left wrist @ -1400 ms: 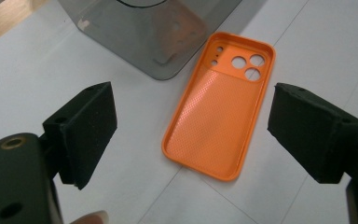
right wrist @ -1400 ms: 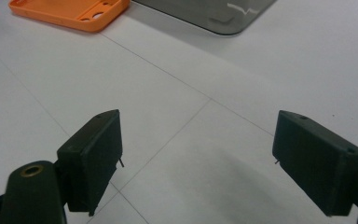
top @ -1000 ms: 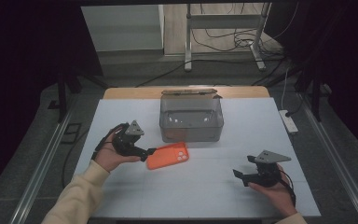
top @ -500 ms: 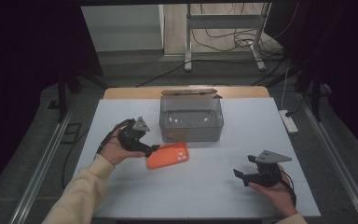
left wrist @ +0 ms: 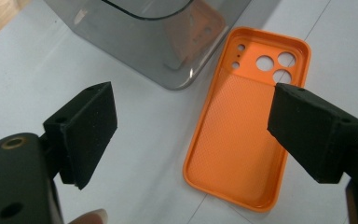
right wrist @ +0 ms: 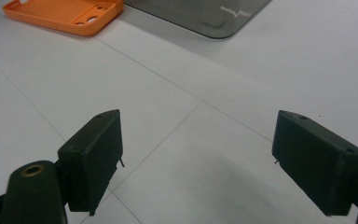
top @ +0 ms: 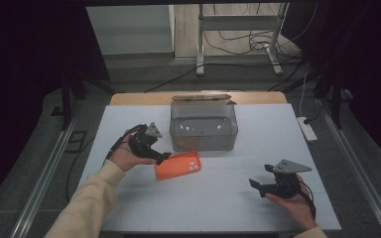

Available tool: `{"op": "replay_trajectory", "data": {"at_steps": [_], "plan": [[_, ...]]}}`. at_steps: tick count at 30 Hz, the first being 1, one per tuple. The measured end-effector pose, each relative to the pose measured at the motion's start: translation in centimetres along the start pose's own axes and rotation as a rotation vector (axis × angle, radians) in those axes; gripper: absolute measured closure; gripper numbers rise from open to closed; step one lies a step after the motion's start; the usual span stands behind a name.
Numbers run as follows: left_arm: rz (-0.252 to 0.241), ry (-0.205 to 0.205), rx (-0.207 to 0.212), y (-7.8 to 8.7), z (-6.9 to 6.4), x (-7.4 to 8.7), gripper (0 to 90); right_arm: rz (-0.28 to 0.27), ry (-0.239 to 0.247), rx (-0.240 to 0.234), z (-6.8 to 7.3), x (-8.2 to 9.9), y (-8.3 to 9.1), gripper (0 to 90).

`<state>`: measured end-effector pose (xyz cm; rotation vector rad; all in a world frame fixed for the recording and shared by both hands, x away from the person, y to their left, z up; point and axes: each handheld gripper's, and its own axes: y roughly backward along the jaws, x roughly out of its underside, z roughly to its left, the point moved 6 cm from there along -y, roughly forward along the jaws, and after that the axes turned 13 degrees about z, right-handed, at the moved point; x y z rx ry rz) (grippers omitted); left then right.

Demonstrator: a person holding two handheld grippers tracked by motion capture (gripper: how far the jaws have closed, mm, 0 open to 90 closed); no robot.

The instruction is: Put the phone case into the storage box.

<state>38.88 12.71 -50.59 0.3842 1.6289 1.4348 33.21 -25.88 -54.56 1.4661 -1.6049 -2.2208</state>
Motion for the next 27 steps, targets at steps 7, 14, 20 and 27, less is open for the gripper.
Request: {"op": "replay_trajectory", "data": {"at_steps": [7, 14, 20, 27], "plan": [[0.018, -0.007, 0.0, -0.3, 0.2, -0.2, 15.7, 0.0, -0.001, -0.001, 0.0, 0.0, 0.0, 16.7], [0.038, -0.009, 0.002, -0.9, 0.5, -0.4, 15.7, 0.003, -0.002, -0.001, 0.0, 0.0, 0.0, 16.7], [0.056, -0.007, 0.001, -1.4, 0.8, -0.3, 15.7, 0.008, -0.004, 0.0, -0.1, 0.1, -0.1, 16.7], [0.074, -0.004, 0.007, -2.0, 1.0, -0.2, 15.8, 0.012, -0.005, -0.001, -0.1, 0.1, -0.2, 16.7]]}}
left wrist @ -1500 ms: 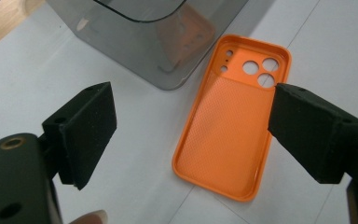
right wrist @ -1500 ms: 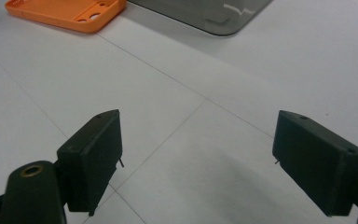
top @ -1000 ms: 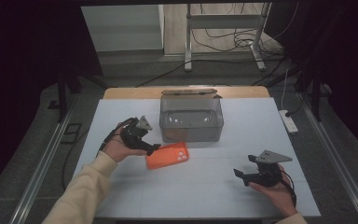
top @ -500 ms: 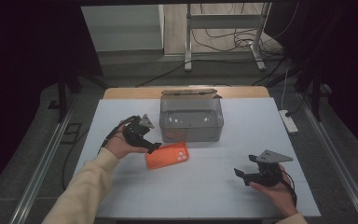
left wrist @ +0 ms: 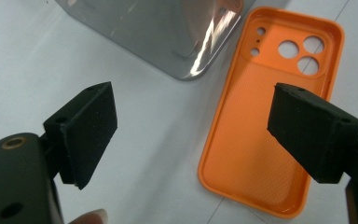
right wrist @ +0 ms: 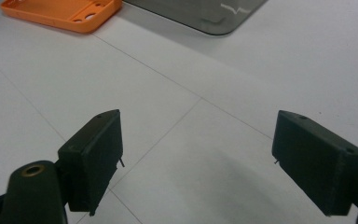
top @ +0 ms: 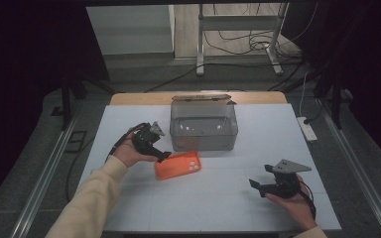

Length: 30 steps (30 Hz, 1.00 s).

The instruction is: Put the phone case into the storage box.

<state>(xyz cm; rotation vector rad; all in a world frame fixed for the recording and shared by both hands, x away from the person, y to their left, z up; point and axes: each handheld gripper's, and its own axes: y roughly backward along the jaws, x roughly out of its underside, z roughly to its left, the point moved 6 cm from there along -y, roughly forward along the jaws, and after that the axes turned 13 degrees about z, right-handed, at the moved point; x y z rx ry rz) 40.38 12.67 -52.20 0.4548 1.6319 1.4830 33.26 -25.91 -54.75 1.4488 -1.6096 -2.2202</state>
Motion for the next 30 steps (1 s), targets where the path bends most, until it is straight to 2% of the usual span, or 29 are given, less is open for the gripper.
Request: {"op": "replay_trajectory", "data": {"at_steps": [5, 9, 15, 18, 20, 23, 30], "plan": [[0.012, 0.006, 0.018, -0.3, -0.1, 0.0, 16.3, 0.006, -0.002, 0.0, 0.0, 0.0, 0.0, 16.7], [0.02, 0.037, 0.043, -0.4, -0.1, -0.1, 16.8, 0.004, -0.001, -0.001, 0.0, 0.0, -0.1, 16.7], [0.016, 0.023, 0.057, -0.6, 0.0, -0.1, 16.5, 0.01, -0.003, 0.001, -0.1, 0.1, -0.2, 16.7], [0.022, 0.022, 0.046, -0.8, 0.1, 0.0, 16.5, 0.014, -0.002, 0.003, 0.0, 0.1, -0.2, 16.7], [0.044, 0.008, 0.03, -1.2, 0.2, 0.1, 16.5, 0.014, -0.001, 0.003, 0.0, 0.1, -0.1, 16.8], [0.046, 0.004, 0.03, -1.3, 0.2, 0.0, 16.6, 0.012, -0.002, 0.002, -0.1, 0.1, -0.2, 16.8], [0.045, -0.008, 0.045, -1.7, 0.2, -0.1, 18.6, 0.018, -0.002, 0.002, 0.0, 0.1, -0.2, 16.8]]}}
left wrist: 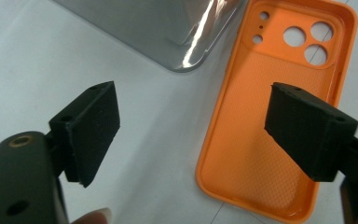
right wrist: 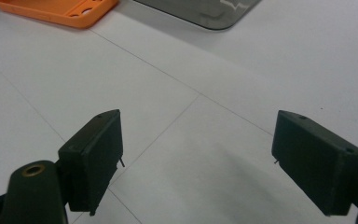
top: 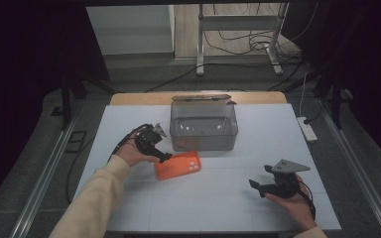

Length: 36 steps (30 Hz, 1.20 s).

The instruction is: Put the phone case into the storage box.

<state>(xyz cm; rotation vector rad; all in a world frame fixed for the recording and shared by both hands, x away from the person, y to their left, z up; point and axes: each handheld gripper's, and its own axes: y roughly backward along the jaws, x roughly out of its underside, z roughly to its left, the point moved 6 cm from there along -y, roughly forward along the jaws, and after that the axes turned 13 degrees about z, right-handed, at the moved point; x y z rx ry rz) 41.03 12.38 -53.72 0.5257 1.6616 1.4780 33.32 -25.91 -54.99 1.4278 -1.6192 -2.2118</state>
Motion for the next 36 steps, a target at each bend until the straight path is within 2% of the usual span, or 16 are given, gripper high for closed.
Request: {"op": "replay_trajectory", "data": {"at_steps": [4, 18, 23, 28, 32, 36], "plan": [[0.009, -0.003, 0.008, -0.3, 0.0, 0.0, 19.9, -0.013, 0.002, 0.002, 0.1, -0.1, 0.1, 17.0], [0.018, -0.016, 0.029, -1.0, 0.0, -0.1, 24.3, -0.002, 0.004, 0.003, 0.0, 0.0, 0.0, 16.9], [0.049, -0.022, 0.046, -1.3, -0.1, 0.0, 26.6, -0.002, 0.004, 0.004, 0.0, 0.0, 0.0, 16.9], [0.068, -0.022, 0.066, -1.6, -0.1, 0.2, 34.2, -0.002, 0.004, 0.003, 0.0, 0.0, 0.0, 16.9], [0.088, -0.031, 0.072, -1.9, 0.0, 0.3, 38.5, -0.002, 0.004, 0.003, 0.0, 0.0, 0.0, 16.9], [0.103, -0.031, 0.072, -2.1, 0.0, 0.5, 39.0, 0.001, 0.003, 0.005, 0.0, 0.0, 0.0, 16.9]]}}
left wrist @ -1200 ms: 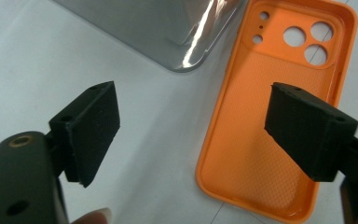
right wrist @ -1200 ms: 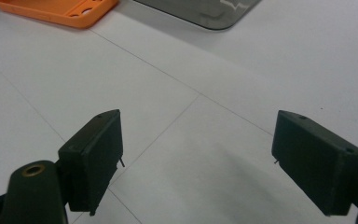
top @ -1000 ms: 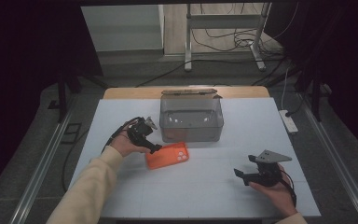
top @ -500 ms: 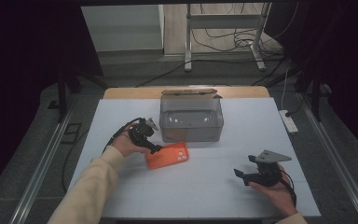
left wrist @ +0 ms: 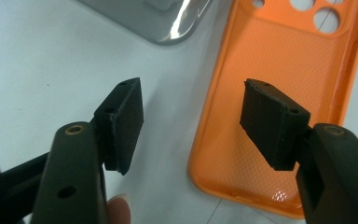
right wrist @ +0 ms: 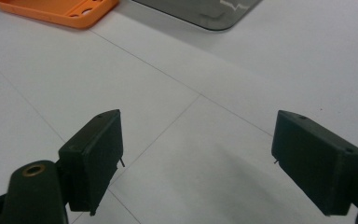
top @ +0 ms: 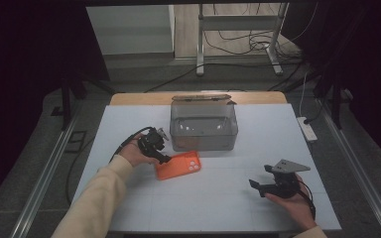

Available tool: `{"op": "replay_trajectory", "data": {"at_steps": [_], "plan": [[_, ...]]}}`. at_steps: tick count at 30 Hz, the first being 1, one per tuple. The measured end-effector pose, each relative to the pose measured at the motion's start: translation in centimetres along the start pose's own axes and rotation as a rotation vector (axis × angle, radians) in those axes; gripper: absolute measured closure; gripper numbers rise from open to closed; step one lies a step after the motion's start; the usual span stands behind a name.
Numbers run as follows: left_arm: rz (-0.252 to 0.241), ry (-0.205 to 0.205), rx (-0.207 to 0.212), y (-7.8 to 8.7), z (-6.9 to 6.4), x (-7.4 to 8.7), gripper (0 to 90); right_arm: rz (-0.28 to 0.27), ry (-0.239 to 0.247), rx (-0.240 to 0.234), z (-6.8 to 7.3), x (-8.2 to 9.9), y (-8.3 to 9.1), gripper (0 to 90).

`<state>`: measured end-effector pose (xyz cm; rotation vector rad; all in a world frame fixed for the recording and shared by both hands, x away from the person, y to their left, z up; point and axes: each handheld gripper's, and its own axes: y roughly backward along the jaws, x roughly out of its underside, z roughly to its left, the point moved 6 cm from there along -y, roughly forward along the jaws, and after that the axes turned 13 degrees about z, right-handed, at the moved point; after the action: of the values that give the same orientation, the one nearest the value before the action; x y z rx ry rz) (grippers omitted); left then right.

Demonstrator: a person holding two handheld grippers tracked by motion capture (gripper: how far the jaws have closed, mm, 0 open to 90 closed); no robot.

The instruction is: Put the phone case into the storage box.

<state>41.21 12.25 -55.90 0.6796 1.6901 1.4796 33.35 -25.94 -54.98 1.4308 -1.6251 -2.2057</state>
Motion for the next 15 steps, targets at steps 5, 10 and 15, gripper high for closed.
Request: {"op": "replay_trajectory", "data": {"at_steps": [5, 10, 15], "plan": [[0.008, -0.004, 0.002, -0.07, -0.03, 0.03, 45.1, 0.002, -0.001, 0.004, -0.01, 0.0, 0.02, 16.9], [0.019, -0.013, 0.004, -0.15, -0.01, 0.14, 49.1, -0.002, -0.002, -0.005, 0.0, -0.01, -0.06, 16.9], [0.035, -0.025, 0.012, -0.31, -0.17, 0.2, 56.4, -0.001, -0.003, -0.003, -0.02, 0.0, -0.03, 16.9]]}}
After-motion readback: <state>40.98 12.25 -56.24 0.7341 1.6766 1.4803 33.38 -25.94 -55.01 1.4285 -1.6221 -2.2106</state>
